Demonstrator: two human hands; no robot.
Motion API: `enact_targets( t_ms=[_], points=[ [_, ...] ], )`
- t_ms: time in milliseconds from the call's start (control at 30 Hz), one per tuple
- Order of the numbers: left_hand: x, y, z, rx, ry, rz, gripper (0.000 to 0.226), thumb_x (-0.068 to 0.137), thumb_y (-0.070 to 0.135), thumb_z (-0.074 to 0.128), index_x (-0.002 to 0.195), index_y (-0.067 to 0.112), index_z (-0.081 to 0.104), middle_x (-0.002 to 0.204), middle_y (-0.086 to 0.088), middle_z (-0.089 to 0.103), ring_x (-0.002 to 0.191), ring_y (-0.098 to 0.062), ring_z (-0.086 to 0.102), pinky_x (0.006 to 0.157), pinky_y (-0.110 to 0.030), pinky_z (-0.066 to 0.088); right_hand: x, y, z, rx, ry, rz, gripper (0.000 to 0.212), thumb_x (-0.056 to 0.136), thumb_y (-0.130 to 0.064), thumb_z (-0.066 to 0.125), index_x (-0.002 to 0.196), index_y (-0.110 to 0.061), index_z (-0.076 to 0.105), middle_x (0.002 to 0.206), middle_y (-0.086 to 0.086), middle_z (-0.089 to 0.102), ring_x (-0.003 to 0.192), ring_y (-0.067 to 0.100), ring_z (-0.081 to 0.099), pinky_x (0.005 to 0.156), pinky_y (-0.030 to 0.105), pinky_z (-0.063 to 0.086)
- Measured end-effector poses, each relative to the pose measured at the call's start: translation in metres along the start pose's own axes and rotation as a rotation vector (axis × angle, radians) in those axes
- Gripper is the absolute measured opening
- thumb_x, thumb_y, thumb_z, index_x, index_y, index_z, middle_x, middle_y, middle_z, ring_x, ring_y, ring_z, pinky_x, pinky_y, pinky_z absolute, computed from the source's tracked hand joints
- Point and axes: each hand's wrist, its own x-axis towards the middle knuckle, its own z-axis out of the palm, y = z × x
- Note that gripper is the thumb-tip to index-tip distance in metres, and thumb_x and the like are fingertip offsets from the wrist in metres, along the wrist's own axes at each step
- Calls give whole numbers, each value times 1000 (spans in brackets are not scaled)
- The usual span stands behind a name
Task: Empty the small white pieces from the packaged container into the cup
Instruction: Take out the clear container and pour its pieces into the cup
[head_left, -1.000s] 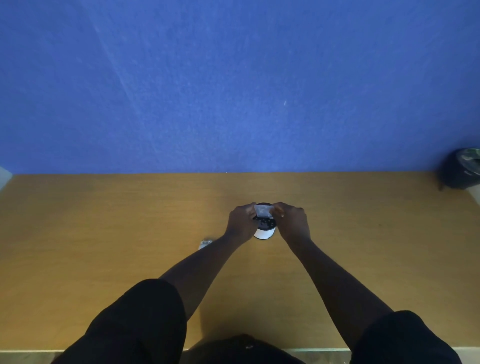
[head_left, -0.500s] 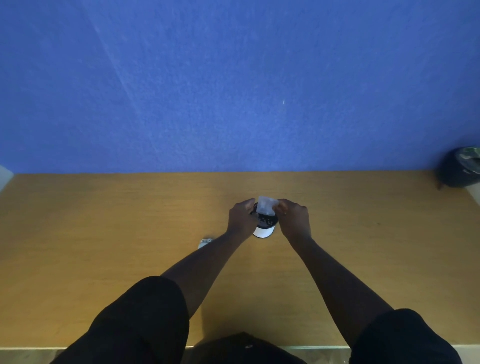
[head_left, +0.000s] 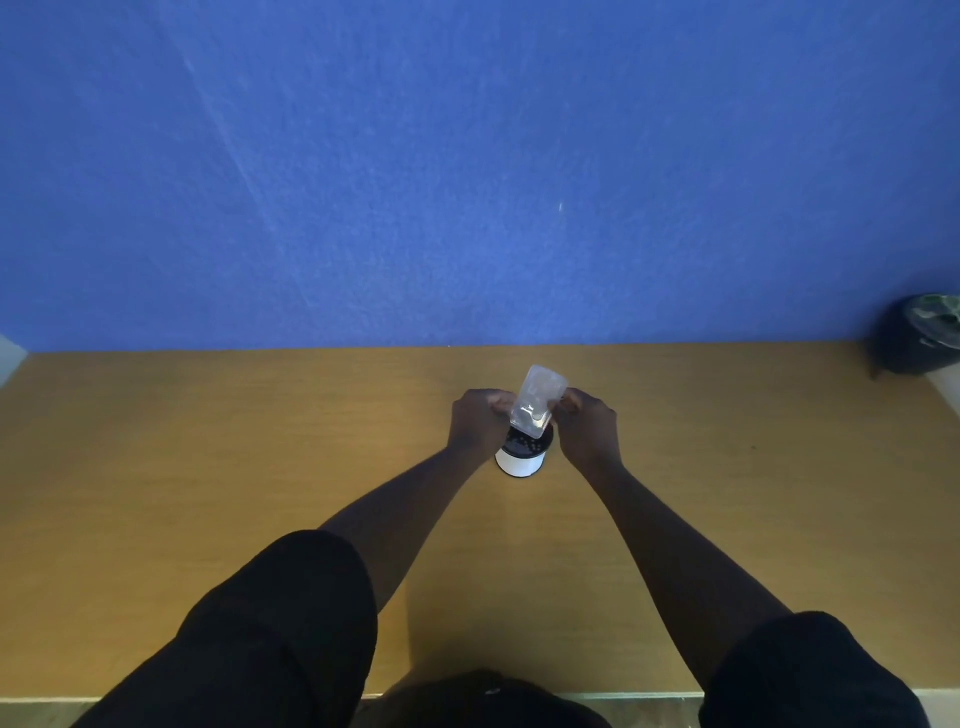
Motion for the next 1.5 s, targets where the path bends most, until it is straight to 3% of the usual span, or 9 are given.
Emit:
enact_targets(
  t_ms=[300, 500, 667, 767, 967, 1100, 1267, 1367, 1500],
  points=[
    [-26, -7, 0, 74, -18, 49, 68, 86, 10, 61, 148, 4, 33, 150, -13, 43, 140, -28, 39, 111, -32, 37, -11, 9, 1, -92, 2, -240, 17, 92, -14, 60, 98, -10, 75, 88, 8, 76, 73, 16, 66, 63, 19, 44],
    [-44, -19, 7, 28, -76, 49, 79, 80, -9, 52, 152, 9, 24, 150, -12, 44, 138, -28, 42, 96, -19, 39, -28, 6, 6, -128, -12, -335, 24, 90, -7, 59, 106, -13, 75, 96, 12, 77, 84, 23, 71, 70, 34, 57],
    [-49, -23, 5, -33, 36, -51, 86, 77, -10, 52, 153, 9, 18, 152, -13, 40, 133, -32, 48, 102, -39, 49, -30, 11, 12, -162, 35, -384, 17, 88, -4, 60, 98, -7, 74, 86, 14, 75, 75, 26, 71, 61, 38, 59],
    [-52, -26, 6, -39, -146, 11, 79, 76, -13, 49, 150, 7, 28, 146, -14, 49, 138, -29, 43, 100, -24, 40, -30, 10, 13, -138, 36, -370, 24, 87, -1, 59, 103, -10, 75, 88, 10, 76, 76, 22, 71, 62, 34, 58],
    [-46, -21, 6, -13, -170, 28, 79, 78, -12, 50, 151, 8, 26, 146, -16, 47, 135, -32, 45, 93, -20, 39, -30, 8, 13, -131, 38, -346, 25, 84, 4, 58, 97, -8, 75, 84, 10, 76, 71, 22, 70, 59, 28, 52],
    [-44, -23, 5, 79, -106, 73, 70, 80, -10, 51, 147, 3, 32, 139, -13, 52, 131, -25, 47, 79, 2, 35, -29, 9, 12, -121, 80, -337, 26, 80, 8, 59, 95, -4, 75, 85, 14, 76, 71, 26, 71, 59, 34, 56],
    [-46, -25, 5, 214, -181, 202, 66, 81, -8, 54, 145, 5, 39, 145, -14, 49, 135, -26, 45, 100, -14, 31, -32, 9, 11, -132, 66, -371, 22, 80, 8, 59, 90, -5, 74, 79, 12, 74, 67, 24, 69, 56, 36, 56],
    [-44, -25, 4, 340, -72, 277, 72, 90, 3, 52, 153, 8, 18, 161, -10, 22, 149, -22, 20, 115, -23, 20, -32, 5, 10, -138, 58, -339, 22, 82, 4, 60, 94, -7, 75, 85, 11, 76, 72, 22, 70, 61, 34, 57],
    [-38, -20, 1, 498, -250, 393, 74, 84, 4, 56, 151, 14, 26, 157, -10, 32, 141, -33, 35, 112, -44, 38, -30, 7, 10, -177, 2, -342, 19, 84, -3, 59, 89, -16, 72, 77, 1, 72, 66, 13, 65, 57, 31, 52]
  ],
)
